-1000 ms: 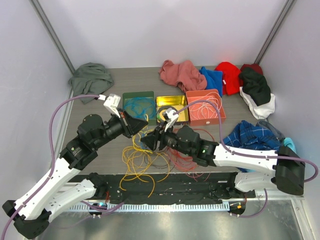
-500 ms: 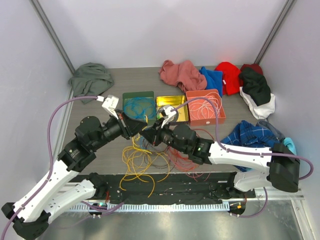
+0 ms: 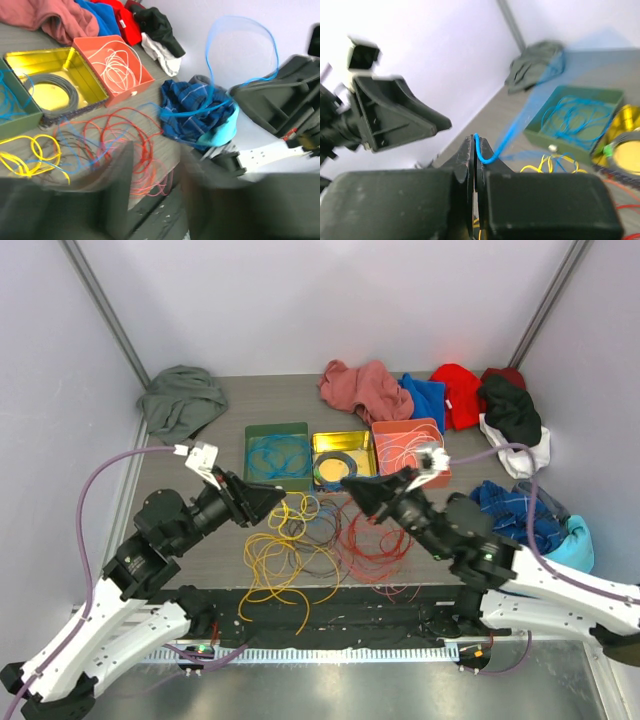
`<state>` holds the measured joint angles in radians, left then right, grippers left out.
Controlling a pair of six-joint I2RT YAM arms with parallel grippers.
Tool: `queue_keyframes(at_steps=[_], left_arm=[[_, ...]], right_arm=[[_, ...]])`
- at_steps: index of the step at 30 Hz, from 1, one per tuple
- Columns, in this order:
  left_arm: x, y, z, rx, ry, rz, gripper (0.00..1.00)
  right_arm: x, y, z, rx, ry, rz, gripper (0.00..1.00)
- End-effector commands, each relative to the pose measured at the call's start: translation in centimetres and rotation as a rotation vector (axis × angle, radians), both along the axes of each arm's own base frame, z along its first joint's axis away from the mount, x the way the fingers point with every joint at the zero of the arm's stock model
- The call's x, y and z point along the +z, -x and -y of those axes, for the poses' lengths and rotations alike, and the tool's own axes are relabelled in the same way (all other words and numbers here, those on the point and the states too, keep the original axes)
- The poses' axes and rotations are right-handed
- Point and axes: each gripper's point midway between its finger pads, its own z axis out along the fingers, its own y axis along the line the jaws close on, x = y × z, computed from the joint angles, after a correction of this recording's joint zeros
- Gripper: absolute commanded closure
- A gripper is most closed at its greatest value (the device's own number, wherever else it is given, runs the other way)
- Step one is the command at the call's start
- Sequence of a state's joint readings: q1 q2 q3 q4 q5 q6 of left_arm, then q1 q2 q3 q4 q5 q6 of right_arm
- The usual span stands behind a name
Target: Untangle the cables
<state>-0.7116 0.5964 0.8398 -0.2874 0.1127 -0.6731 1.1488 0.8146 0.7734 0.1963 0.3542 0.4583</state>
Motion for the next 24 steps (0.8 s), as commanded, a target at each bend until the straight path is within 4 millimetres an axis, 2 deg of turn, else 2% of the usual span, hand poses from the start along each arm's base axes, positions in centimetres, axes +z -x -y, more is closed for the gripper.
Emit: queue_keyframes(at_steps=[1, 3, 4, 5, 6, 11, 12, 14, 15, 16, 17, 18, 19, 20, 22, 23, 24], left_arm=[[-0.7, -0.3, -0.9, 0.054, -0.004, -0.012, 0.41], [-1.2, -0.5, -1.4, 0.085, -0.014, -0.023, 0.24], [-1.5, -0.4, -1.6, 0.088, -0.021, -0.030, 0.02], [-1.8, -0.4, -1.6, 0.090, -0.025, -0.034, 0.00], [-2.1, -0.4, -1.6, 0.089, -0.028, -0.040, 0.00], [-3.8, -0.4, -1.0, 0.071, -0.035, -0.085, 0.00], [-4.0, -0.4, -1.0, 0.072, -0.030, -0.091, 0.00], [-4.6, -0.6, -0.5, 0.068, -0.009, -0.114, 0.00], [-4.8, -0.7, -0.4, 0.068, 0.002, -0.121, 0.00], [-4.9, -0.7, -0.1, 0.059, 0.013, -0.122, 0.00], [-4.7, -0.8, 0.3, 0.049, 0.045, -0.112, 0.00], [-4.5, -0.8, 0.5, 0.038, 0.066, -0.099, 0.00], [-5.1, -0.6, 0.8, 0.021, 0.075, -0.096, 0.00], [-4.6, -0.4, 0.8, 0.012, 0.102, -0.071, 0.00], [-2.9, -0.4, 0.9, -0.001, 0.173, 0.014, 0.00], [-3.6, -0.5, 1.1, -0.003, 0.177, 0.032, 0.00], [-2.5, -0.3, 1.1, -0.010, 0.213, 0.080, 0.00]], right_arm=[[0.6, -0.4, 4.7, -0.136, 0.040, 0.014, 0.99], [1.4, -0.4, 5.8, -0.160, 0.042, 0.028, 0.99], [1.9, -0.4, 6.1, -0.166, 0.036, 0.036, 0.99], [1.8, -0.4, 6.3, -0.170, 0.059, 0.036, 0.99], [2.6, -0.3, 6.5, -0.169, 0.063, 0.047, 0.99], [4.3, -0.5, 5.8, -0.160, 0.096, 0.077, 0.99], [5.8, -0.4, 6.0, -0.161, 0.086, 0.095, 0.99], [6.6, -0.7, 5.2, -0.157, 0.106, 0.108, 0.99], [8.2, -0.5, 5.3, -0.148, 0.091, 0.123, 0.99], [8.8, -0.6, 5.2, -0.150, 0.096, 0.131, 0.99], [10.3, -0.6, 5.2, -0.153, 0.079, 0.140, 0.99], [10.1, -0.9, 4.5, -0.151, 0.103, 0.134, 0.99], [10.3, -1.1, 4.2, -0.151, 0.110, 0.135, 0.99], [11.6, -1.0, 4.2, -0.149, 0.089, 0.142, 0.99], [12.0, -1.3, 3.4, -0.144, 0.099, 0.139, 0.99], [13.4, -1.2, 3.5, -0.144, 0.077, 0.151, 0.99], [13.8, -1.3, 3.3, -0.142, 0.081, 0.156, 0.99]])
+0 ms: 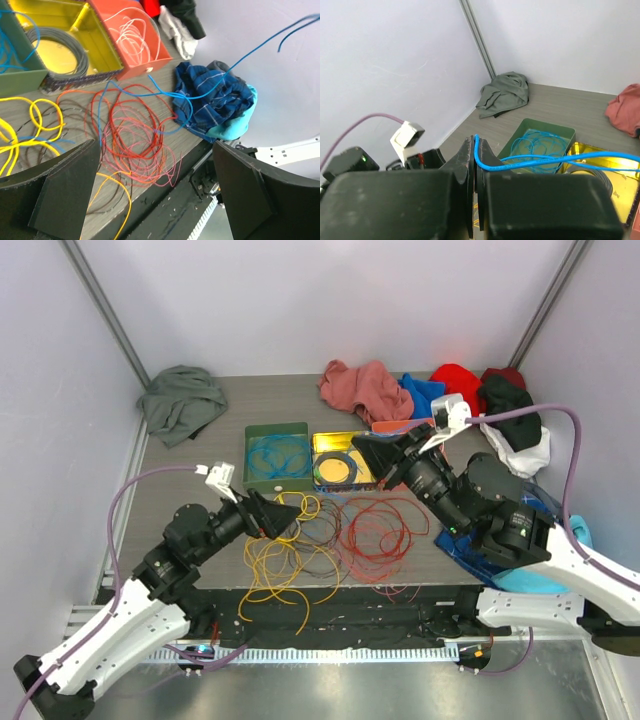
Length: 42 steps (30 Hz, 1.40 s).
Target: Untangle the cables
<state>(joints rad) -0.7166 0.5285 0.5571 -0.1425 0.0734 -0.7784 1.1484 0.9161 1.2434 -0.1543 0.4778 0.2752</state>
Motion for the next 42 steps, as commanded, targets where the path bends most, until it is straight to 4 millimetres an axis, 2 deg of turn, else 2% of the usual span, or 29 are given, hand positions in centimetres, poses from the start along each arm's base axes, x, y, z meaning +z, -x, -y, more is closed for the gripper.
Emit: queue_keyframes(at_steps=[1, 2, 4, 5, 9, 13, 19, 23, 27, 28, 29, 30, 31, 33, 34, 36, 37, 38, 41, 42], left_arm=[[5.0, 0.3, 0.7, -0.035, 0.187, 0.216, 0.00], [4.9, 0.2, 0.7, -0.029, 0.188, 0.220, 0.00], [4.9, 0.0, 1.0, -0.031, 0.173, 0.229, 0.00], [5.0, -0.1, 0.9, -0.025, 0.174, 0.232, 0.00], [6.2, -0.6, 0.2, 0.026, 0.191, 0.287, 0.00], [7.7, -0.5, -0.1, 0.033, 0.191, 0.397, 0.00], [10.6, -0.6, 1.8, -0.022, 0.199, 0.490, 0.00], [10.2, -1.1, 3.3, -0.050, 0.186, 0.449, 0.00], [6.5, -1.7, 3.3, -0.034, 0.087, 0.284, 0.00], [4.1, -1.6, 3.0, -0.030, 0.023, 0.207, 0.00], [2.7, -1.5, 2.6, -0.022, -0.003, 0.158, 0.00], [1.7, -2.0, 1.6, 0.051, 0.000, 0.098, 0.00], [-0.7, -1.5, 0.2, 0.091, -0.030, 0.034, 0.00], [-3.0, -2.0, -2.5, 0.258, 0.007, -0.076, 0.00], [-5.5, -1.1, -4.4, 0.312, -0.013, -0.145, 0.00], [-7.9, -0.9, -7.2, 0.441, -0.027, -0.212, 0.00], [-8.0, -0.4, -8.1, 0.482, 0.031, -0.248, 0.00], [-9.9, 0.4, -9.2, 0.512, -0.017, -0.299, 0.00], [-11.0, 1.5, -10.4, 0.544, -0.002, -0.356, 0.00], [-11.0, 1.7, -10.5, 0.541, 0.003, -0.362, 0.00]], right_arm=[[3.9, 0.1, -0.3, 0.007, -0.018, 0.053, 0.99], [5.7, 0.1, 0.4, -0.008, -0.032, 0.082, 0.99], [7.2, 0.0, 0.6, -0.017, -0.041, 0.107, 0.99], [8.8, 0.3, 1.0, -0.009, -0.063, 0.126, 0.99], [8.6, 0.6, -0.4, 0.041, -0.022, 0.105, 0.99], [8.1, 1.0, -0.9, 0.074, -0.034, 0.089, 0.99], [8.2, 1.6, -1.9, 0.132, -0.055, 0.086, 0.99], [7.4, 1.4, -2.5, 0.136, -0.040, 0.073, 0.99], [5.0, 0.2, -2.8, 0.080, 0.014, 0.045, 0.99], [4.1, -0.5, -3.0, 0.048, 0.035, 0.033, 0.99], [3.2, -0.8, -3.3, 0.039, 0.058, 0.024, 0.99], [2.6, -1.1, -3.6, 0.027, 0.078, 0.017, 0.99], [2.2, -1.5, -3.9, 0.020, 0.089, 0.009, 0.99], [0.8, -2.9, -4.8, -0.005, 0.127, -0.013, 0.99], [0.5, -3.3, -5.1, -0.009, 0.132, -0.021, 0.99], [-0.9, -5.5, -6.0, -0.014, 0.143, -0.061, 0.99], [-1.5, -6.6, -6.3, -0.011, 0.145, -0.082, 0.99], [-2.6, -8.4, -6.7, -0.007, 0.150, -0.109, 0.99], [-4.2, -11.1, -7.4, -0.017, 0.136, -0.154, 0.99], [-5.8, -12.6, -8.1, -0.025, 0.160, -0.176, 0.99]])
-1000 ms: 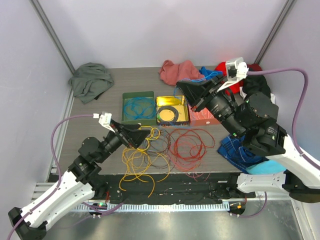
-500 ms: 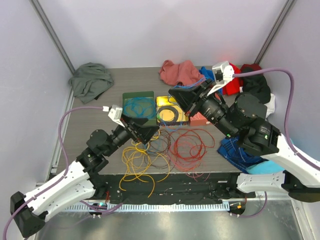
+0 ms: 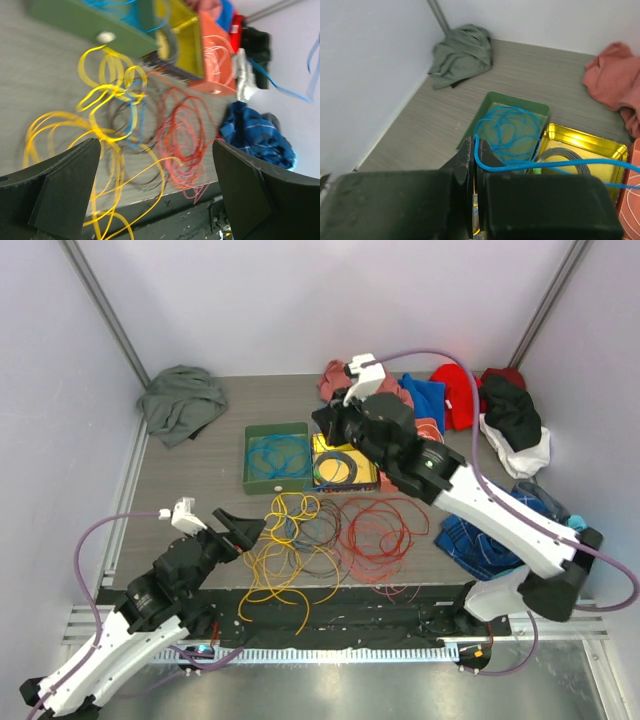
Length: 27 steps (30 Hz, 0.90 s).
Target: Untangle the cables
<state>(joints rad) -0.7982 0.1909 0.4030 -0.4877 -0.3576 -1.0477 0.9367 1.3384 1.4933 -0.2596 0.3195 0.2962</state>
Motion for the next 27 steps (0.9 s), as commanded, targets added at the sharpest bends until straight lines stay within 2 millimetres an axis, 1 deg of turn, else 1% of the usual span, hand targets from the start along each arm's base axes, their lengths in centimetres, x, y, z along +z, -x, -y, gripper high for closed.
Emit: queue_keyframes(at_steps=[1, 2, 3, 4, 5, 6, 7, 8, 9, 10, 11, 13, 14, 18, 19, 20, 22, 23, 26, 27], left_arm=[[-4.1, 1.2, -3.2, 0.140, -0.024, -0.168, 0.00], [-4.0, 1.4, -3.2, 0.141, -0.013, -0.168, 0.00], [-4.3, 1.5, -3.4, 0.143, -0.021, -0.178, 0.00], [-4.2, 1.5, -3.4, 0.145, -0.020, -0.180, 0.00], [-4.4, 1.6, -3.5, 0.147, -0.024, -0.187, 0.00], [-4.4, 1.6, -3.5, 0.147, -0.029, -0.189, 0.00], [-4.3, 1.6, -3.5, 0.146, -0.034, -0.190, 0.00], [-4.4, 1.6, -3.6, 0.143, -0.046, -0.192, 0.00], [-4.3, 1.6, -3.6, 0.143, -0.052, -0.195, 0.00], [-4.4, 1.7, -3.6, 0.141, -0.062, -0.201, 0.00], [-4.3, 1.7, -3.7, 0.139, -0.068, -0.199, 0.00], [-4.2, 1.8, -3.8, 0.136, -0.074, -0.197, 0.00], [-4.1, 1.9, -3.8, 0.135, -0.074, -0.193, 0.00], [-3.9, 1.9, -3.7, 0.129, -0.049, -0.175, 0.00], [-3.7, 1.9, -3.8, 0.130, -0.043, -0.168, 0.00], [-3.7, 1.9, -3.8, 0.131, -0.041, -0.164, 0.00], [-3.7, 1.8, -3.9, 0.136, -0.042, -0.161, 0.00], [-3.7, 1.8, -3.9, 0.138, -0.042, -0.161, 0.00], [-3.8, 1.7, -3.8, 0.137, -0.050, -0.167, 0.00], [-3.8, 1.7, -3.8, 0.136, -0.051, -0.166, 0.00]], right_arm=[[-0.6, -3.2, -1.9, 0.019, -0.064, -0.035, 0.99], [-0.5, -3.9, -2.4, 0.023, -0.074, -0.029, 0.99], [-1.8, -4.8, -3.5, 0.030, -0.055, -0.044, 0.99], [-2.3, -5.4, -4.1, 0.031, -0.049, -0.047, 0.99], [-1.8, -5.9, -4.7, 0.035, -0.061, -0.038, 0.99], [-2.1, -6.4, -5.2, 0.038, -0.058, -0.041, 0.99], [-4.0, -7.5, -6.3, 0.042, -0.031, -0.068, 0.99], [-3.1, -7.9, -6.9, 0.049, -0.044, -0.052, 0.99], [-3.6, -8.4, -7.5, 0.051, -0.037, -0.057, 0.99], [-5.1, -9.4, -8.2, 0.049, -0.015, -0.074, 0.99], [-4.6, -9.8, -8.7, 0.051, -0.023, -0.063, 0.99], [-5.5, -10.7, -9.2, 0.050, -0.010, -0.071, 0.99], [-6.4, -11.6, -9.7, 0.045, -0.002, -0.081, 0.99], [-8.8, -13.3, -10.7, 0.039, 0.015, -0.103, 0.99], [-9.0, -13.7, -10.9, 0.036, 0.006, -0.106, 0.99], [-10.3, -14.1, -11.3, 0.039, 0.022, -0.119, 0.99], [-11.5, -14.7, -11.6, 0.037, 0.029, -0.127, 0.99], [-13.1, -15.0, -12.0, 0.039, 0.046, -0.145, 0.99], [-14.4, -15.6, -12.6, 0.043, 0.054, -0.155, 0.99], [-15.9, -15.9, -13.0, 0.049, 0.068, -0.173, 0.99]])
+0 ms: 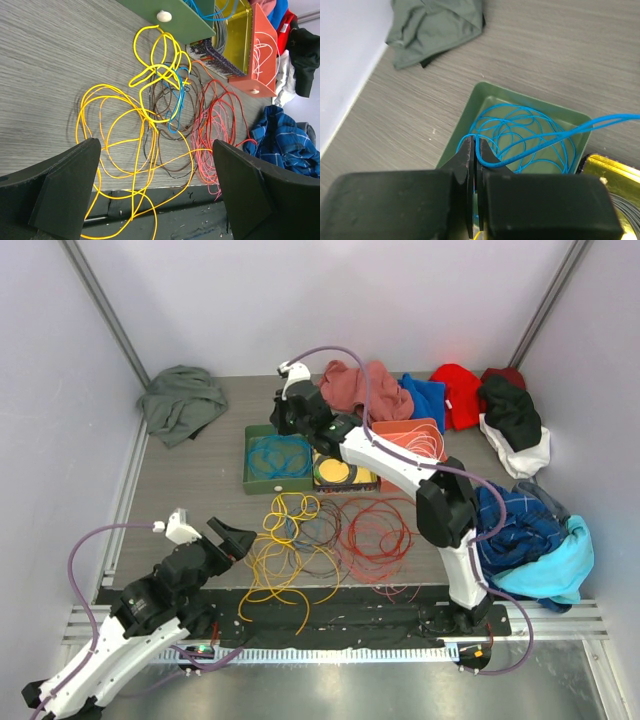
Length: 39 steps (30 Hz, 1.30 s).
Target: Untangle the cables
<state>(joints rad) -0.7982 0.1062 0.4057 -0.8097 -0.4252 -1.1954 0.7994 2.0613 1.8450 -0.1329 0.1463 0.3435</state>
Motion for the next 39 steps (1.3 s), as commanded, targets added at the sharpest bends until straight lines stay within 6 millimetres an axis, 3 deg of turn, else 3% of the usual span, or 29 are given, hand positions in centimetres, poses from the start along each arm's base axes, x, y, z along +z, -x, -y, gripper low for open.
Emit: queue_keyframes(at_steps=[1, 5, 7, 8, 11, 13, 15, 16, 17, 18, 19, 20, 22, 23, 24, 26, 28, 29, 30, 31, 32, 33, 35, 36, 37, 39], left_arm=[[1.1, -0.4, -0.3, 0.021, -0.002, 0.027, 0.00], [1.2, -0.6, -0.3, 0.022, -0.011, 0.028, 0.00], [1.2, -0.6, -0.2, 0.022, -0.010, 0.029, 0.00], [1.3, -0.6, -0.2, 0.024, -0.008, 0.031, 0.00], [1.3, -0.7, -0.2, 0.023, -0.006, 0.035, 0.00], [1.3, -0.8, -0.1, 0.022, -0.006, 0.037, 0.00], [1.6, -0.9, 0.0, 0.021, -0.005, 0.045, 0.00], [1.5, -0.9, 0.0, 0.021, -0.009, 0.043, 0.00], [1.7, -1.1, 0.1, 0.021, -0.004, 0.051, 0.00], [1.9, -1.2, 0.2, 0.020, -0.011, 0.058, 0.00], [1.8, -1.3, 0.3, 0.017, -0.019, 0.056, 0.00], [2.3, -1.7, 0.6, 0.014, -0.012, 0.073, 0.00], [1.8, -2.0, 1.3, -0.018, -0.046, 0.068, 0.00], [2.4, -2.5, 2.1, -0.032, -0.031, 0.093, 0.00], [2.2, -2.7, 2.6, -0.052, -0.042, 0.085, 0.00], [1.3, -3.0, 4.1, -0.112, -0.092, 0.038, 0.00], [1.7, -3.5, 5.5, -0.156, -0.103, 0.024, 0.00], [0.4, -3.8, 6.0, -0.169, -0.152, -0.022, 0.00], [0.7, -4.3, 6.6, -0.179, -0.149, -0.013, 0.00], [1.0, -4.6, 7.1, -0.184, -0.154, -0.015, 0.00], [0.7, -4.8, 7.4, -0.190, -0.168, -0.027, 0.00], [-0.2, -5.1, 7.8, -0.201, -0.192, -0.053, 0.00], [-0.5, -5.5, 9.2, -0.235, -0.189, -0.059, 0.06], [-0.7, -5.6, 9.6, -0.246, -0.189, -0.063, 0.08], [-0.2, -5.9, 10.4, -0.256, -0.172, -0.043, 0.09], [-0.6, -5.9, 11.4, -0.285, -0.190, -0.037, 0.14]], right_arm=[[1.0, -1.1, -1.8, 0.029, -0.051, 0.033, 0.99], [-0.6, -0.9, -2.8, 0.073, -0.032, -0.009, 0.97], [-0.7, -0.7, -2.6, 0.072, -0.018, -0.029, 0.74], [-0.5, -0.7, -2.4, 0.064, -0.016, -0.031, 0.55], [1.2, -0.4, -1.1, 0.028, -0.017, -0.010, 0.41], [1.5, 0.2, -0.5, 0.023, -0.007, -0.012, 0.38], [3.5, 0.9, 0.4, 0.008, -0.019, 0.011, 0.38], [2.8, 1.3, 0.9, 0.002, -0.001, 0.001, 0.37], [4.6, 2.0, 1.7, -0.013, -0.015, 0.022, 0.37], [3.5, 2.6, 2.3, -0.025, 0.000, 0.006, 0.38], [4.1, 3.1, 3.0, -0.036, -0.009, 0.015, 0.38], [6.4, 4.3, 3.9, -0.043, -0.046, 0.048, 0.39], [5.6, 6.1, 5.1, -0.045, -0.057, 0.053, 0.40], [8.3, 7.4, 6.5, -0.059, -0.099, 0.099, 0.40], [6.6, 8.9, 6.8, -0.048, -0.081, 0.089, 0.41], [6.6, 10.6, 8.1, -0.056, -0.083, 0.104, 0.42], [6.3, 13.1, 10.0, -0.067, -0.087, 0.112, 0.44], [6.0, 13.8, 10.6, -0.074, -0.096, 0.105, 0.45], [3.8, 14.5, 11.6, -0.084, -0.066, 0.079, 0.46], [4.8, 15.7, 12.4, -0.079, -0.098, 0.093, 0.47], [4.3, 16.2, 12.9, -0.088, -0.110, 0.078, 0.47], [2.5, 16.9, 13.7, -0.091, -0.087, 0.055, 0.48], [2.6, 17.9, 15.0, -0.106, -0.114, 0.052, 0.49], [1.0, 18.4, 15.6, -0.107, -0.091, 0.031, 0.49], [1.4, 18.8, 16.3, -0.116, -0.106, 0.041, 0.49], [0.1, 19.3, 17.1, -0.123, -0.095, 0.024, 0.50]])
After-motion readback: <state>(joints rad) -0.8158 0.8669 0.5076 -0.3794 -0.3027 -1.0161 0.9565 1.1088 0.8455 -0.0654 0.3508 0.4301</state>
